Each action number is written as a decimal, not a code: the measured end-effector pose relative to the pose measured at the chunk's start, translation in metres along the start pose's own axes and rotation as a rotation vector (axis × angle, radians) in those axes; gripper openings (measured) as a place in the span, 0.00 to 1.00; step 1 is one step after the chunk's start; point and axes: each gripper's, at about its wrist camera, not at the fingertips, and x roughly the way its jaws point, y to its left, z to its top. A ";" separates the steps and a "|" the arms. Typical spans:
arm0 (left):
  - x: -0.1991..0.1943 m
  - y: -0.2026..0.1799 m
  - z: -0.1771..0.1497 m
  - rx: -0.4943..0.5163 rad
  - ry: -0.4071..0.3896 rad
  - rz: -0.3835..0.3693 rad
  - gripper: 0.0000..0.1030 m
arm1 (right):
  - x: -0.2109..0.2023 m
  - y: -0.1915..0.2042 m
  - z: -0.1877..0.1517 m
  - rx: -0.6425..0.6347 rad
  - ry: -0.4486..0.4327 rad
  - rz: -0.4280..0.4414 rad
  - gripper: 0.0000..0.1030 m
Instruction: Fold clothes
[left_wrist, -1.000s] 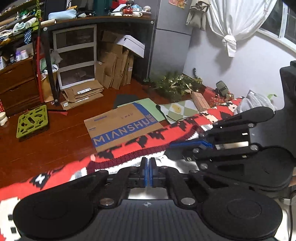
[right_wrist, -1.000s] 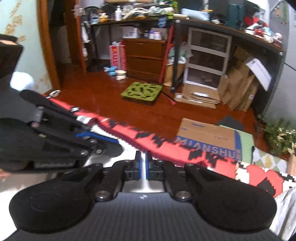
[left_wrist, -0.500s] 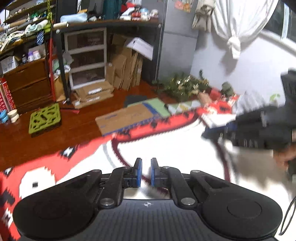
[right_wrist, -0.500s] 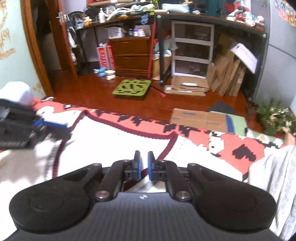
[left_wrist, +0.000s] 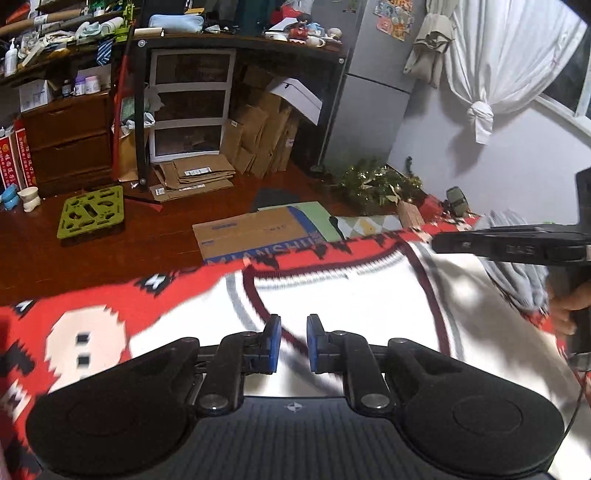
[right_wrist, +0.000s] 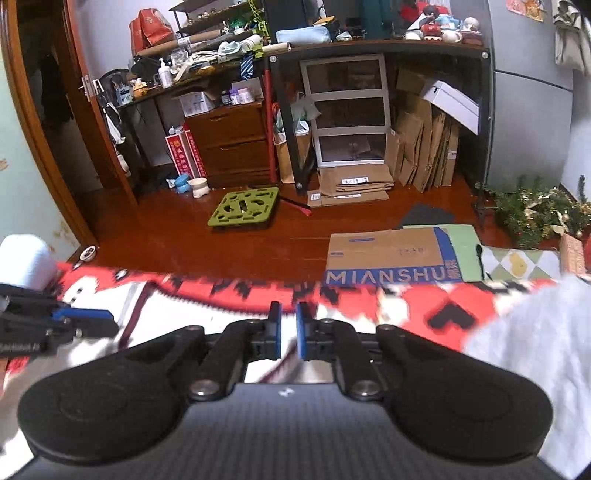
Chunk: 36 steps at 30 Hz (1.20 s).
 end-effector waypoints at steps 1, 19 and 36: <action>-0.007 -0.001 -0.005 0.001 0.006 -0.003 0.14 | -0.012 0.001 -0.008 -0.009 0.011 0.000 0.10; -0.171 -0.079 -0.173 -0.005 0.108 0.056 0.55 | -0.212 0.085 -0.186 -0.065 0.127 -0.075 0.63; -0.220 -0.127 -0.260 0.026 0.096 0.237 1.00 | -0.273 0.138 -0.280 -0.079 0.184 -0.157 1.00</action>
